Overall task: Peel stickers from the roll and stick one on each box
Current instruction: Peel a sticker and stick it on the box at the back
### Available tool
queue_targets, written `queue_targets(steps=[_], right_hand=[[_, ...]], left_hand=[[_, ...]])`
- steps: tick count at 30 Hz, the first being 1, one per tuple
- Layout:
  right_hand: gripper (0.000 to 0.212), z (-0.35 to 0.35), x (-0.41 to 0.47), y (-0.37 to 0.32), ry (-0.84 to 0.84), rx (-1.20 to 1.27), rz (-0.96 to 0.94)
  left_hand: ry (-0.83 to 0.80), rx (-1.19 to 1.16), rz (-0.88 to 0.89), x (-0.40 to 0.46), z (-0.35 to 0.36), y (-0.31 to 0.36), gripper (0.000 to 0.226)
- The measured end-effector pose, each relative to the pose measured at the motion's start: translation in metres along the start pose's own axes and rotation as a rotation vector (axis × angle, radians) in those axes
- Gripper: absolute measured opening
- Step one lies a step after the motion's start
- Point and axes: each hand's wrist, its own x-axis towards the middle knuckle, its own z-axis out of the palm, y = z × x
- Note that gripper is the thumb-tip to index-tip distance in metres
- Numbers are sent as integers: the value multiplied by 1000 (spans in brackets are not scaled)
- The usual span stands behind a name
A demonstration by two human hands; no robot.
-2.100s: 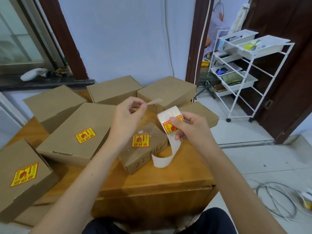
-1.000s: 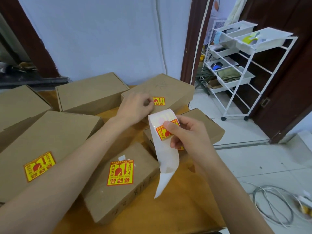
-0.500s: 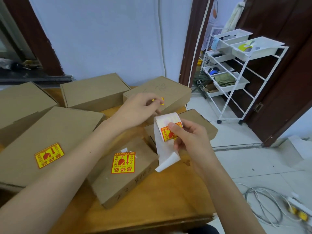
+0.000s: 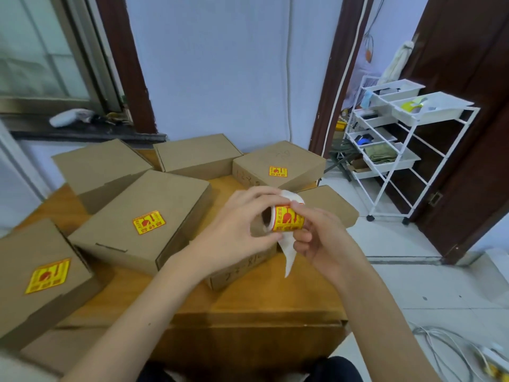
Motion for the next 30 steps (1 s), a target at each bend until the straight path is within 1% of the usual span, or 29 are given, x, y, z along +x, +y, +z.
queue_targets(steps=[1,2,4,7,10,13,16,19,23,28,30], right_hand=[[11,1,-3,-1,-57,68,48],[9,1,-7,-2,-114,84,68],[15,2,-13,-2,-206,24,56],[27,4,-21,-2,-266,-140,-20],[24,10,-28,-1,-237,-270,-110],[22,16,-34,2,-187,-305,-159],[21,20,-36,5,-128,-321,-171],[19,23,-35,8,-101,-348,-178],[16,22,-36,9,-113,-378,-181],[15,22,-35,13,-116,-377,-196],[15,22,-34,14,-106,-373,-194]], left_hand=[[20,-5,-4,-4,-2,1,51],[38,-30,-17,-7,-4,3,51],[74,-103,-35,-13,-8,5,50],[152,-195,-79,-22,-12,10,48],[197,-224,-134,-30,-16,14,46],[198,-149,-90,-37,-18,16,46],[198,-19,-26,-43,-21,15,46],[205,64,-9,-47,-22,13,43],[233,91,-40,-51,-20,12,44],[275,142,20,-54,-17,10,42],[294,137,35,-53,-16,10,36]])
